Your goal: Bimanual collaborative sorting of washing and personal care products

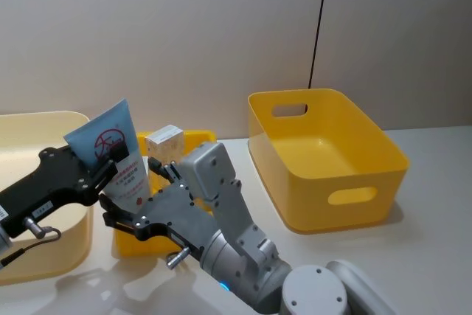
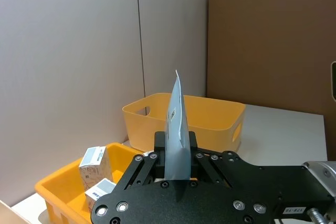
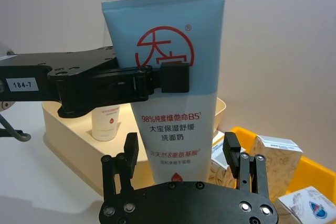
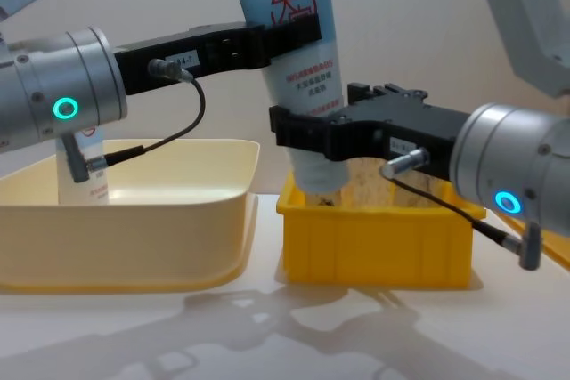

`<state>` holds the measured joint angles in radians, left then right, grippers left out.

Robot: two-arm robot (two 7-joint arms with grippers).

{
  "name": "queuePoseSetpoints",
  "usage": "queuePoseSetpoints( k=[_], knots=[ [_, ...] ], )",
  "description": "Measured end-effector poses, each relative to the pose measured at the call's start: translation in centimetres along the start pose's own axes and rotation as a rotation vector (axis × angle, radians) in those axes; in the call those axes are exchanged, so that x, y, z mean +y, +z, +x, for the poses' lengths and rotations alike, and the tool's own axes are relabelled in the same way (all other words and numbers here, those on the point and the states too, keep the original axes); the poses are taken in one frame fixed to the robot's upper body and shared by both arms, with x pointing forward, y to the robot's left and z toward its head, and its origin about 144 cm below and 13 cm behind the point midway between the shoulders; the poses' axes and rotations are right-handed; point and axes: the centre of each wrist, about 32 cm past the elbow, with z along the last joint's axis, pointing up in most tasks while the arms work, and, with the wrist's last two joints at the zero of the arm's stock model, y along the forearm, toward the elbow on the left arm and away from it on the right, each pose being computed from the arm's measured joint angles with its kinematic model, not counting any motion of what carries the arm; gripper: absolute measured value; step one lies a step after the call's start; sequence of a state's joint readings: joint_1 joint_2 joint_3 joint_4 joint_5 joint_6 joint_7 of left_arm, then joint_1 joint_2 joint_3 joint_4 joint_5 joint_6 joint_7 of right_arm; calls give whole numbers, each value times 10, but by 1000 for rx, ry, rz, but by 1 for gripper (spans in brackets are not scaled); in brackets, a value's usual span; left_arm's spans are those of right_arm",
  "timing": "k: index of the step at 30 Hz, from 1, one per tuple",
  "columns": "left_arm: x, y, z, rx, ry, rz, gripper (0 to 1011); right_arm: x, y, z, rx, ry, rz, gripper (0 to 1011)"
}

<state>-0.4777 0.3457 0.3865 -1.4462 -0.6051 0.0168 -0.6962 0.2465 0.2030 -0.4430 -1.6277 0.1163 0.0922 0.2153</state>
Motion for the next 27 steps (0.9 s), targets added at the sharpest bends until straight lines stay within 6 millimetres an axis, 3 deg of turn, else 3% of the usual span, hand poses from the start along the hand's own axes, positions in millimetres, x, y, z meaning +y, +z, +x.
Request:
queuePoseSetpoints(
  k=[27],
  knots=[
    [0, 0, 0, 0, 0, 0, 219, 16, 1, -1, -27, 57, -8, 1001]
  ],
)
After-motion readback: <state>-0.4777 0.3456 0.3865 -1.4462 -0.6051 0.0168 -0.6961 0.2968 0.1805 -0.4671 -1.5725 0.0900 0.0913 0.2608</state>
